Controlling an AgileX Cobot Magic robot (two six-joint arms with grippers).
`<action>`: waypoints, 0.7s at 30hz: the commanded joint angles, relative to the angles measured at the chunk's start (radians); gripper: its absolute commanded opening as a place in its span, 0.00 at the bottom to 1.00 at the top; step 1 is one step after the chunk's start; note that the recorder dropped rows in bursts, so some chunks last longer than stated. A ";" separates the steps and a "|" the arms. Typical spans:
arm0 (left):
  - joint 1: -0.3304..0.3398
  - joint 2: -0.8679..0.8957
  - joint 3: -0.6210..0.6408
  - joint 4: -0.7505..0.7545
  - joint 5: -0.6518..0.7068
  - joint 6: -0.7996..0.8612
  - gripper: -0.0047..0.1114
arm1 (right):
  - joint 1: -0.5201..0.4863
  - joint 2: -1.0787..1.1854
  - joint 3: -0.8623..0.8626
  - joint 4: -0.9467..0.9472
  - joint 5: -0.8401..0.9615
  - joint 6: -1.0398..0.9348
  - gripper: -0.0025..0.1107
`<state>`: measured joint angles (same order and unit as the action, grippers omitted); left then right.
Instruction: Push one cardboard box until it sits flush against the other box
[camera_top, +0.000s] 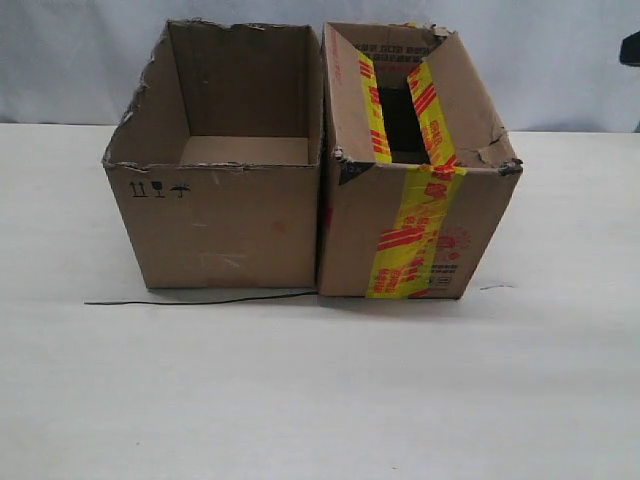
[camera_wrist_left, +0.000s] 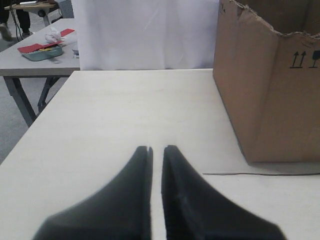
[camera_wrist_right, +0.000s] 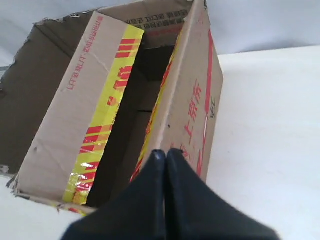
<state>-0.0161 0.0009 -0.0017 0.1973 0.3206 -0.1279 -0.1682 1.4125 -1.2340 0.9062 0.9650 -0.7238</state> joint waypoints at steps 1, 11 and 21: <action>-0.008 -0.001 0.002 -0.007 -0.012 -0.004 0.04 | -0.005 -0.207 0.067 -0.096 -0.010 0.028 0.02; -0.008 -0.001 0.002 -0.007 -0.012 -0.004 0.04 | 0.029 -0.663 0.288 -0.080 -0.104 0.089 0.02; -0.008 -0.001 0.002 -0.007 -0.012 -0.004 0.04 | 0.292 -1.010 0.468 -0.440 -0.102 0.278 0.02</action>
<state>-0.0161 0.0009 -0.0017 0.1973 0.3206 -0.1279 0.0708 0.4739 -0.8104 0.6179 0.8674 -0.5422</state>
